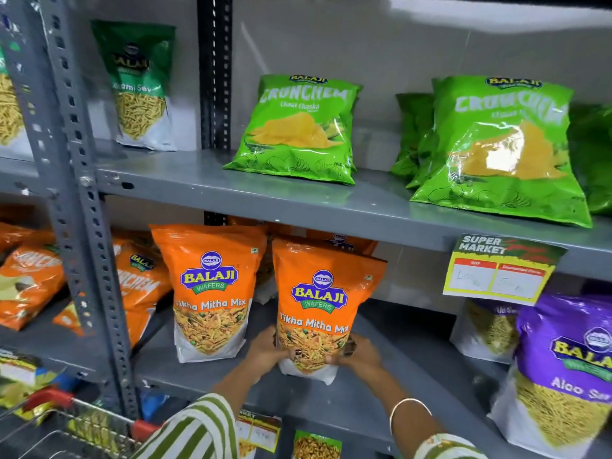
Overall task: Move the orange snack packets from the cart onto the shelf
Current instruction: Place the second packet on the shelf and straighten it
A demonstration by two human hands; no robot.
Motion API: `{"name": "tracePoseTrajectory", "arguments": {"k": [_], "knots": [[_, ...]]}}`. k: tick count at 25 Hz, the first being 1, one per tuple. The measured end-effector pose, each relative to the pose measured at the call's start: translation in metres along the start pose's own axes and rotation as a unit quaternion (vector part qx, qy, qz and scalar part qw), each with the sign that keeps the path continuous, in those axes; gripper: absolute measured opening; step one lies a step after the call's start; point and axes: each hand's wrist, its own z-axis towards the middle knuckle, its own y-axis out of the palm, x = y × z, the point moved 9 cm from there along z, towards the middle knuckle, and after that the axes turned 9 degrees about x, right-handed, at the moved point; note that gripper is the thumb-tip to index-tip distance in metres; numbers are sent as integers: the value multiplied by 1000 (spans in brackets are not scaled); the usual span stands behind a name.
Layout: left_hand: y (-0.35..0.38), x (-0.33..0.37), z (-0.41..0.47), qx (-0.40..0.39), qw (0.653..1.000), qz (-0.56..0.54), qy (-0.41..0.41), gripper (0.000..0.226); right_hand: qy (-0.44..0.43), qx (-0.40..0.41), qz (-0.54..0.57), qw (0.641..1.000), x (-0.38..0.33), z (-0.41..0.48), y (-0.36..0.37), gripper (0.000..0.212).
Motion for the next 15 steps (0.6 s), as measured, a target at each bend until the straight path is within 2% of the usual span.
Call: {"name": "tracePoseTrajectory", "arguments": {"k": [3, 5, 6, 7, 9, 11, 12, 15], "knots": [[5, -3, -3, -27, 999, 6, -27, 58, 15, -10, 5, 1000, -1, -11, -4, 66], [6, 18, -9, -64, 994, -75, -39, 76, 22, -5, 63, 998, -18, -14, -18, 68], [1, 34, -3, -48, 987, -150, -43, 82, 23, 1, 128, 991, -33, -13, -29, 64], [-10, 52, 2, -14, 972, -227, -56, 79, 18, 2, 203, 979, -51, -10, -39, 58], [-29, 82, 19, 43, 934, -348, -65, 57, 9, 27, 296, 955, -82, -2, -62, 51], [-39, 104, 23, 67, 937, -340, -47, 22, -6, 84, 307, 948, -100, 4, -82, 46], [-40, 109, 22, 67, 939, -336, -41, 18, -9, 107, 299, 948, -101, 6, -87, 44], [-28, 93, 9, 8, 953, -295, -68, 75, -10, 98, 268, 958, -81, 4, -80, 49]]}}
